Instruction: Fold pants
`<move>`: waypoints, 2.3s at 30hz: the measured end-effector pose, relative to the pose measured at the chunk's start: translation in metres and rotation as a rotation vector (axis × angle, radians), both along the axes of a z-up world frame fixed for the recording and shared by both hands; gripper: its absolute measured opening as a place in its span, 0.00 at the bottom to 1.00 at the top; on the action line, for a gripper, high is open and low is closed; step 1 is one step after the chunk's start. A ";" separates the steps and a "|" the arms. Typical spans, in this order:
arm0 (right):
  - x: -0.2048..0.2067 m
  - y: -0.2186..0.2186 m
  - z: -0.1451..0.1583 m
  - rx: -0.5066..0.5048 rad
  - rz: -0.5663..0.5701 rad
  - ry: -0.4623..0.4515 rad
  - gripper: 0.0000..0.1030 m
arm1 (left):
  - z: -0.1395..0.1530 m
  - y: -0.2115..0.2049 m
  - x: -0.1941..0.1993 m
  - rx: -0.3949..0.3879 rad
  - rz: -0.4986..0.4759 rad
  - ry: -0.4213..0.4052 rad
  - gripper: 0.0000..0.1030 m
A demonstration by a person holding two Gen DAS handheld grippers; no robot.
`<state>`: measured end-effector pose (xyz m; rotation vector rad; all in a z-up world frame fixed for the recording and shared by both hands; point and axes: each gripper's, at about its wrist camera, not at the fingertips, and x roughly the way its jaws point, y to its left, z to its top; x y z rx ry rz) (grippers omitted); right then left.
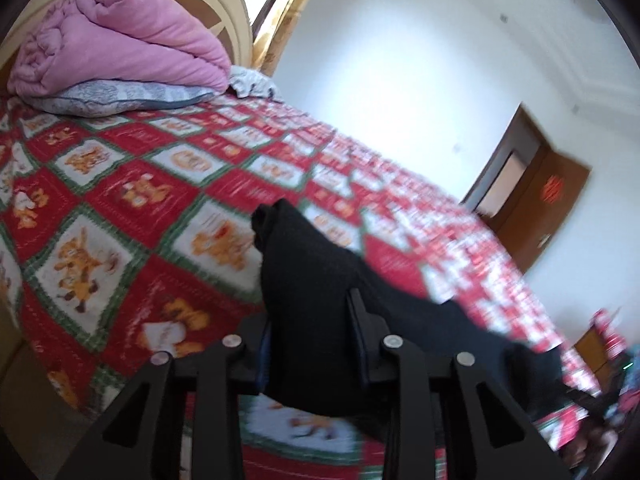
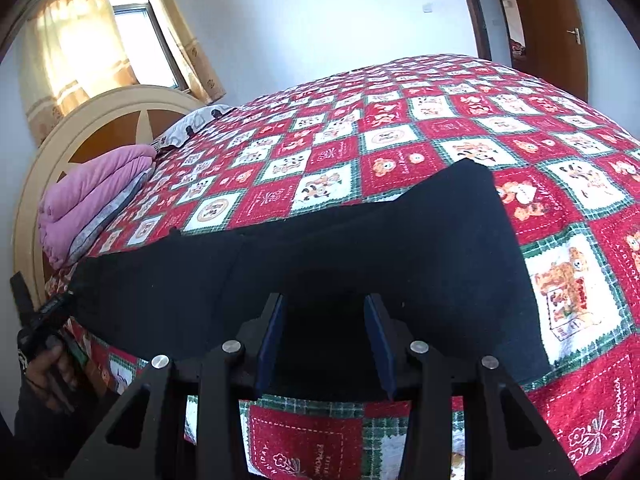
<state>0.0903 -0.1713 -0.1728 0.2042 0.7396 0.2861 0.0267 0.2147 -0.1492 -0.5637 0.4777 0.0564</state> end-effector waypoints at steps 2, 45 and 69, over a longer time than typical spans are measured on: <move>0.001 -0.001 0.002 -0.003 -0.006 0.009 0.42 | 0.010 -0.001 0.001 -0.060 -0.031 -0.043 0.32; -0.008 -0.141 0.006 0.175 -0.343 0.035 0.42 | 0.098 -0.329 0.091 0.199 -0.806 -0.030 0.26; -0.007 -0.082 0.009 0.256 -0.026 -0.022 0.58 | 0.060 -0.284 0.039 0.401 -0.606 -0.094 0.88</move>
